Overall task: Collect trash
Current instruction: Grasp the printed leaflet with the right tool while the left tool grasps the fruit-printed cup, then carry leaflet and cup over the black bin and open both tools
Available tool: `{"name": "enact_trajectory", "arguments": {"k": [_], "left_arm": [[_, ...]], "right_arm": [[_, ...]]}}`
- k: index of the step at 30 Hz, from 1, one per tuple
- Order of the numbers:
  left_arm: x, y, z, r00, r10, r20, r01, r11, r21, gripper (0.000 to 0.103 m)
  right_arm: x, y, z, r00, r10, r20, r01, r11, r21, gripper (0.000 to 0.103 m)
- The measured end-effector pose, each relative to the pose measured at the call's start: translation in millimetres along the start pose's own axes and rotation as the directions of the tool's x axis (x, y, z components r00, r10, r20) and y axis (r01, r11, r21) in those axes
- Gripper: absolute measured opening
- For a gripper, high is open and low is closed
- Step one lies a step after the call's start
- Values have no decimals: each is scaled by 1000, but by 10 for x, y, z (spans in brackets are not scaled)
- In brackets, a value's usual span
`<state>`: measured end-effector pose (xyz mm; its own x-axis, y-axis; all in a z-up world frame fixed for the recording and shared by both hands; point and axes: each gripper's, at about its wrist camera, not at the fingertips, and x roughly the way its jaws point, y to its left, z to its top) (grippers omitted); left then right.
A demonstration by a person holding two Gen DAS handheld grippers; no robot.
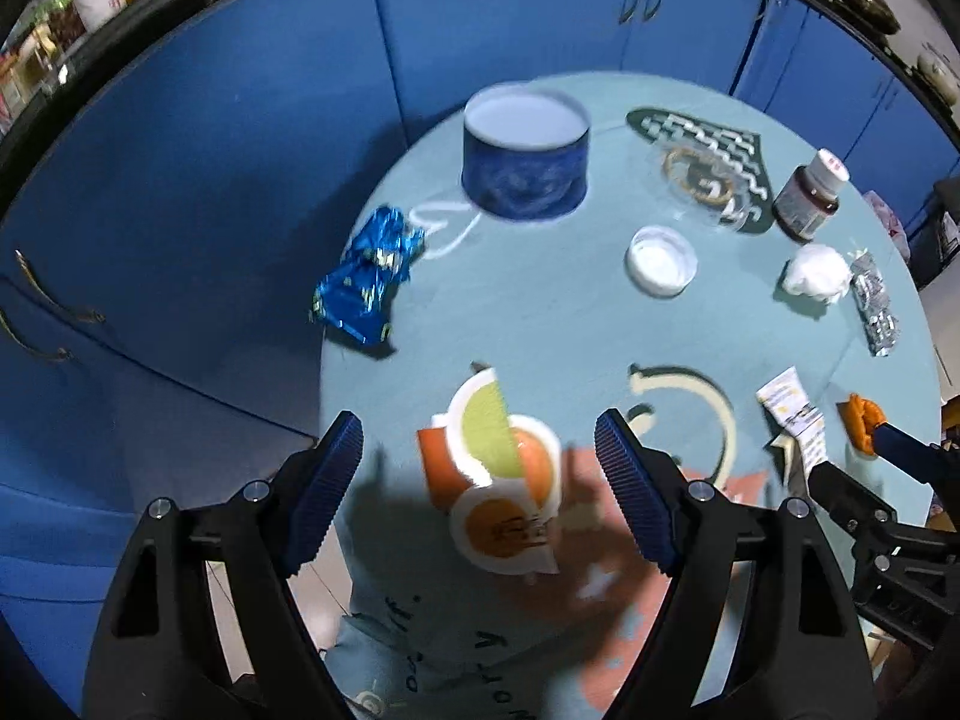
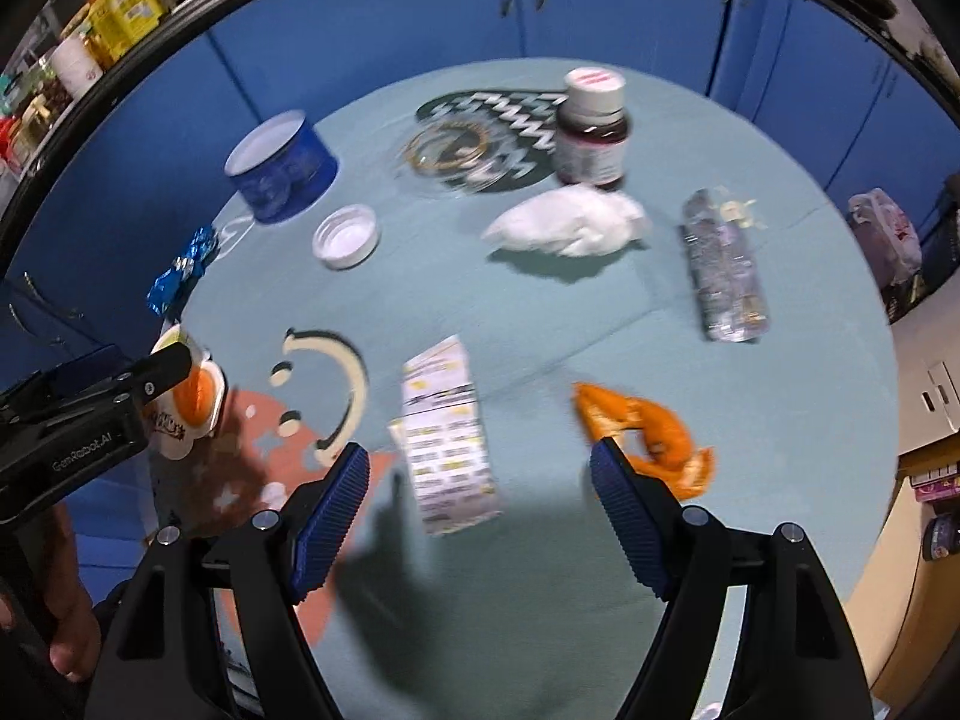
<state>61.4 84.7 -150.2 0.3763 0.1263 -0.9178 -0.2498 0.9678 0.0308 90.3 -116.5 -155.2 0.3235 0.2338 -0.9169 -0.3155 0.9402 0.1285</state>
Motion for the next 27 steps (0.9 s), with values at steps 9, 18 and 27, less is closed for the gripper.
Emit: {"name": "enact_trajectory", "arguments": {"k": [9,18,27], "left_arm": [[295,86,-54,995,-42,-92,42,999,5,79],[343,54,-48,994,-57,-96,59,998,12,40],[174,-120,28,999,-27,-33,29,999,38,33]], "right_arm": [[240,151,-2,997,-22,-77,21,1000,-14,74],[283,247,19,993,-96,-65,90,992,-92,28],[62,172,46,998,-60,12,60,994,-96,27]]}}
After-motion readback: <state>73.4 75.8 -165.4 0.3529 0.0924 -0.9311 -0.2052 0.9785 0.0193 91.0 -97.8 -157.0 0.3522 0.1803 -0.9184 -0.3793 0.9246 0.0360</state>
